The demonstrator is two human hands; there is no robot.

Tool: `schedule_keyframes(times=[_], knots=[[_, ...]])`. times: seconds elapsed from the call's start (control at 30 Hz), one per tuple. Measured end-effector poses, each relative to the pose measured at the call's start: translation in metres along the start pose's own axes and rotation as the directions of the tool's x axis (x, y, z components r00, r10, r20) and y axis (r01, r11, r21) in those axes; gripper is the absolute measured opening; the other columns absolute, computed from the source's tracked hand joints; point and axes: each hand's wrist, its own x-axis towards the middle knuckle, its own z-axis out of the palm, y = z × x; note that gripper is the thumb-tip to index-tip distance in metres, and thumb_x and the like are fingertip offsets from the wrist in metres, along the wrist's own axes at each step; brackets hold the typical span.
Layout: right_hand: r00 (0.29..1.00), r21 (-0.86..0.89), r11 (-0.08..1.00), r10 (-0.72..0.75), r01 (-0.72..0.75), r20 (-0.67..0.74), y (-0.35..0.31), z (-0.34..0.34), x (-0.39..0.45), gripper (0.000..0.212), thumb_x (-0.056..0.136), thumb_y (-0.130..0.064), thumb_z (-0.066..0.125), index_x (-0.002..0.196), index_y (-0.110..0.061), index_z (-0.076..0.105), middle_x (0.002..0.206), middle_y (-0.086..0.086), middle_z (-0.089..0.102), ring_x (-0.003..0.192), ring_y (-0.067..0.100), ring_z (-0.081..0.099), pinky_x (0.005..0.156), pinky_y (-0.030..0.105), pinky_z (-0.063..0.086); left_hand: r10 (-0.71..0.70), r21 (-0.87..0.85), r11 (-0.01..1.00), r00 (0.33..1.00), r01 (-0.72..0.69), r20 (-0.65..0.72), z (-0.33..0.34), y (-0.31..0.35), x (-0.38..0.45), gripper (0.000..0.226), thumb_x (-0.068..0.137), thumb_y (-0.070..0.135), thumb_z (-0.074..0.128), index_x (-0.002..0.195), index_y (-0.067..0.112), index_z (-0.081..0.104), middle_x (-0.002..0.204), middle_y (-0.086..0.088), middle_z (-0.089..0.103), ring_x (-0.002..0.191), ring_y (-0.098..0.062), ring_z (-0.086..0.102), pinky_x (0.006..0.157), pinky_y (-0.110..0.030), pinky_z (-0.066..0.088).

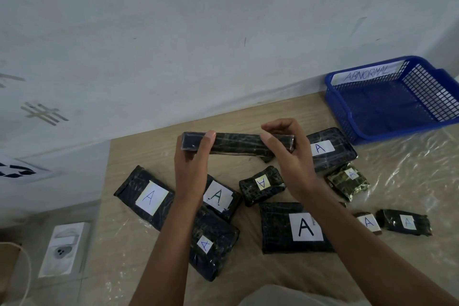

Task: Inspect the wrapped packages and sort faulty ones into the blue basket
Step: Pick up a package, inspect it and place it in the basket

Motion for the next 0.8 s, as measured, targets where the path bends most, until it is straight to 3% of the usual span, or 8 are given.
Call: schedule_keyframes(times=[0.1,0.2,0.3,0.4,0.5,0.6,0.7,0.8], knots=[[0.998,0.007,0.998,0.067,-0.067,0.002,0.001,-0.001,0.006,0.026,0.086,-0.035,0.074,0.09,-0.011,0.063,0.089,0.009,0.066,0.083,0.02,0.064,0.078,0.041,0.057,0.135,0.059,0.99,0.989,-0.131,-0.058,-0.001,0.007,-0.007,0.054,0.074,0.048,0.085,0.113,0.014,0.067,0.094,0.013,0.069,0.084,0.003,0.066,0.078,-0.015,0.053],[0.992,-0.023,0.992,0.127,-0.127,0.001,0.002,-0.002,0.009,0.035,0.082,-0.044,0.074,0.08,-0.012,0.061,0.077,0.012,0.062,0.077,0.025,0.061,0.081,0.056,0.055,0.295,0.156,0.945,0.955,-0.286,-0.036,-0.003,0.01,-0.006,0.038,0.081,0.038,0.079,0.105,0.01,0.067,0.091,0.013,0.069,0.08,-0.003,0.065,0.071,-0.018,0.054],[0.992,0.041,0.991,0.125,-0.124,-0.017,-0.001,-0.002,0.006,0.034,0.08,-0.045,0.075,0.076,-0.014,0.06,0.074,0.003,0.062,0.076,0.019,0.063,0.079,0.049,0.055,0.301,0.206,0.936,0.952,-0.285,-0.049,0.0,0.014,-0.003,0.025,0.084,0.024,0.081,0.087,0.01,0.061,0.074,0.008,0.059,0.064,0.0,0.055,0.06,-0.013,0.047],[0.994,0.041,0.995,0.087,-0.089,0.061,-0.002,-0.003,0.002,0.027,0.084,-0.042,0.076,0.079,-0.022,0.059,0.074,-0.006,0.061,0.077,0.017,0.063,0.082,0.05,0.056,0.235,0.202,0.957,0.964,-0.207,-0.124,0.002,0.013,-0.001,0.023,0.088,0.01,0.078,0.082,0.008,0.056,0.067,0.005,0.053,0.054,0.001,0.051,0.055,-0.011,0.044],[0.994,-0.03,0.994,0.107,-0.106,0.038,0.002,0.0,0.001,0.025,0.092,-0.027,0.077,0.087,-0.02,0.053,0.069,-0.015,0.06,0.074,0.011,0.064,0.083,0.045,0.056,0.21,0.192,0.964,0.971,-0.186,-0.116,0.003,0.012,-0.002,0.021,0.089,0.011,0.077,0.084,0.008,0.056,0.068,0.004,0.054,0.056,0.0,0.053,0.055,-0.011,0.044],[0.988,-0.03,0.988,0.152,-0.153,-0.009,0.003,0.001,0.004,0.025,0.096,-0.01,0.071,0.088,-0.018,0.049,0.067,-0.013,0.059,0.068,0.008,0.064,0.074,0.04,0.056,0.214,0.206,0.958,0.976,-0.2,-0.049,0.002,0.012,-0.006,0.024,0.087,0.018,0.08,0.088,0.013,0.057,0.075,0.005,0.059,0.063,0.002,0.056,0.061,-0.012,0.047],[0.986,-0.032,0.985,0.166,-0.167,-0.01,0.003,0.002,0.004,0.024,0.096,-0.015,0.072,0.088,-0.021,0.05,0.076,-0.002,0.059,0.074,0.015,0.066,0.079,0.05,0.057,0.174,0.204,0.966,0.983,-0.161,-0.049,0.002,0.012,-0.007,0.029,0.083,0.019,0.085,0.089,0.016,0.057,0.078,0.006,0.061,0.063,0.005,0.057,0.063,-0.012,0.048],[0.99,-0.048,0.989,0.14,-0.14,0.003,0.002,0.003,0.002,0.024,0.09,-0.036,0.072,0.086,-0.025,0.051,0.075,-0.011,0.056,0.076,0.014,0.06,0.08,0.047,0.054,0.144,0.191,0.973,0.986,-0.126,-0.079,0.002,0.012,-0.003,0.031,0.081,0.017,0.086,0.085,0.021,0.055,0.076,0.005,0.06,0.062,0.002,0.057,0.06,-0.014,0.049]])
